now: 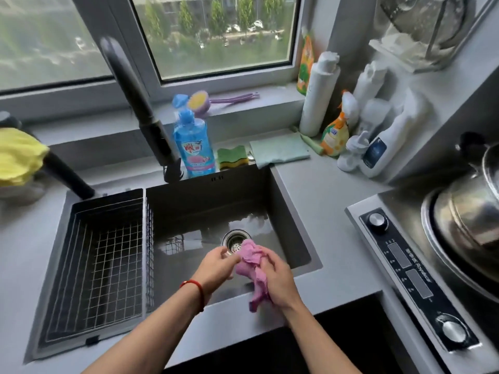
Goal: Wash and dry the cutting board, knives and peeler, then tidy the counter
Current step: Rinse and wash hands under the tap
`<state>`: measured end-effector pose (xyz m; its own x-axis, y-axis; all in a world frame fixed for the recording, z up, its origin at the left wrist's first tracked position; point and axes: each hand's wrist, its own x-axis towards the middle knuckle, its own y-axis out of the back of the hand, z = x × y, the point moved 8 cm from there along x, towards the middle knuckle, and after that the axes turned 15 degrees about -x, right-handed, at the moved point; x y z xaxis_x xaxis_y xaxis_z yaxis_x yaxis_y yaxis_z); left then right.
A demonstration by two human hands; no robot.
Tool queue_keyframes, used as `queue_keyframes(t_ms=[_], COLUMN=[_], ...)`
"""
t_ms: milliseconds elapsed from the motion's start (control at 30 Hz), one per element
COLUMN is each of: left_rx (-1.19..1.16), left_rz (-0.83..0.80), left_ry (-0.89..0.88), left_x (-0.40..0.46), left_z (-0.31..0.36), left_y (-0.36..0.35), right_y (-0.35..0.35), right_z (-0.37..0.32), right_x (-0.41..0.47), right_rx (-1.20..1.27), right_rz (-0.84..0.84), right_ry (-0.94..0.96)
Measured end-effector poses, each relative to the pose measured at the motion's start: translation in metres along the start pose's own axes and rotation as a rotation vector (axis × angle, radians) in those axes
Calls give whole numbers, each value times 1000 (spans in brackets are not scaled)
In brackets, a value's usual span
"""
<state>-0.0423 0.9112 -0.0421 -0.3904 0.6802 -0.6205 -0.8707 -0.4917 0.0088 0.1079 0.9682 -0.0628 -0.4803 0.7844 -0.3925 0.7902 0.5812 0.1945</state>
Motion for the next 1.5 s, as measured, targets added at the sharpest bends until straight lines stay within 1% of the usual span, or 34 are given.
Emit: queue_keyframes(t_ms=[67,100,167,233,267,300,333,400,433,467,500,567,667,700,733,800,833,900,933,967,1000,1033,1067,1100,1133,1167,1200,1233,1267,1300,1333,1400,1467,1500], left_rx=[-232,-283,-322,-425,-462,-444,-376,-189,-107,-56,-47,-116,-194,-227,-254,-243,-215,-155,-129,-122,-153,-241,-376,-532,-665,-738,-785,-810,-831,-826,-792,-721,-717,-731], left_rz=[-33,-50,-76,-100,-73,-32,0,46,71,102,114,43,-243,-310,-330,-286,-261,-251,-245,-220,-161,-78,-26,-56,-135,-198,-234,-237,-192,-121,-30,100,114,90], left_ry=[123,153,125,60,2,-76,-157,-320,-375,-411,-428,-404,-373,-362,-346,-348,-360,-391,-409,-423,-424,-378,-254,-76,104,207,225,201,155,90,31,-43,-68,-65], left_x=[3,2,-1,0,0,-2,-5,-8,-9,-11,-13,-15,-24,-26,-28,-30,-30,-31,-31,-30,-26,-20,-12,-5,-5,-8,-7,-3,3,9,14,19,24,23], left_z=[-2,0,10,18,23,32,42,62,71,81,90,100,113,118,122,133,137,145,149,151,150,144,130,111,93,81,73,68,65,66,68,74,80,83], left_y=[-1,1,11,14,23,32,37,47,52,57,63,66,60,62,67,79,83,83,82,83,88,99,110,108,103,94,90,86,89,95,101,113,115,111], right_y=[-20,-26,-36,-39,-41,-42,-38,-31,-28,-26,-27,-31,-28,-23,-15,-3,-5,-20,-30,-40,-45,-49,-54,-56,-64,-69,-76,-76,-79,-81,-84,-97,-115,-123], right_z=[-20,-31,-51,-62,-67,-73,-76,-99,-112,-124,-133,-144,-154,-158,-159,-159,-159,-160,-160,-161,-164,-165,-164,-162,-162,-162,-165,-168,-174,-182,-191,-214,-233,-237], right_x=[3,3,2,4,7,10,17,27,31,34,36,38,42,46,49,55,56,53,50,49,50,53,59,65,70,76,84,93,104,116,129,151,170,174], right_rx=[351,476,605,633,598,504,352,-40,-184,-261,-288,-329,-376,-351,-294,-150,-89,21,49,37,6,-13,-1,32,48,14,-104,-257,-408,-514,-567,-612,-664,-703], right_rz=[-223,-308,-435,-491,-503,-480,-427,-296,-246,-222,-230,-307,-309,-280,-253,-220,-240,-339,-392,-411,-387,-347,-309,-285,-294,-299,-287,-248,-198,-150,-118,-148,-236,-268], right_ry=[-74,-97,-129,-128,-121,-106,-66,100,182,251,303,351,379,380,359,290,252,228,234,244,249,245,212,166,124,96,98,119,147,178,219,293,354,385])
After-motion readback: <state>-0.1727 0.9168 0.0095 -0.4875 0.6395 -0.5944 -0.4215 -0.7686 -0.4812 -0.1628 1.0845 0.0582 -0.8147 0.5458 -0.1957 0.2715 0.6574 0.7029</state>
